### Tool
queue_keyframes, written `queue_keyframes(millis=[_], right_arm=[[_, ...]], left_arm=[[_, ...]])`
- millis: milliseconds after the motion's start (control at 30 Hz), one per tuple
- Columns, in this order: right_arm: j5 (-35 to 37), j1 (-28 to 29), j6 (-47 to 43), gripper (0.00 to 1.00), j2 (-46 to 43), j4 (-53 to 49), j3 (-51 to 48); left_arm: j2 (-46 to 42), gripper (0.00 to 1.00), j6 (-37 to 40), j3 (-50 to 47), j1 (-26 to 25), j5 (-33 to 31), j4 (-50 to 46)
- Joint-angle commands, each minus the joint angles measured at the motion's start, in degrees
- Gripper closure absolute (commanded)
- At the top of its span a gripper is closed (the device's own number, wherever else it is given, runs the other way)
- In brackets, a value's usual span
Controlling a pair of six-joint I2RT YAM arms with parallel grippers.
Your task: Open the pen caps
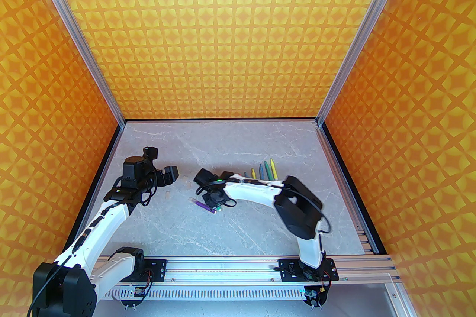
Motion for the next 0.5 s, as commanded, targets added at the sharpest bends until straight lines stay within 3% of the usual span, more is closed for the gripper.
queue_keyframes(millis=[0,267,467], right_arm=[[-4.2,-1.1,-2.1,0.98,-6.5,8.7,-3.4],[-10.1,-1.2,-6.9,0.99,-12.4,14.8,-4.6],[-13.0,-1.2,-8.6,0.99,-13.7,17.6,-4.7]], left_arm=[[1.3,0.17,-1.3,0.0,0.3,8.5,2.3],[4.2,0.2,-5.2,-0.1,0.1,22.5,9.1],[5.0,0.21,-7.3,-0.1,-1.6,27.4,12.9]])
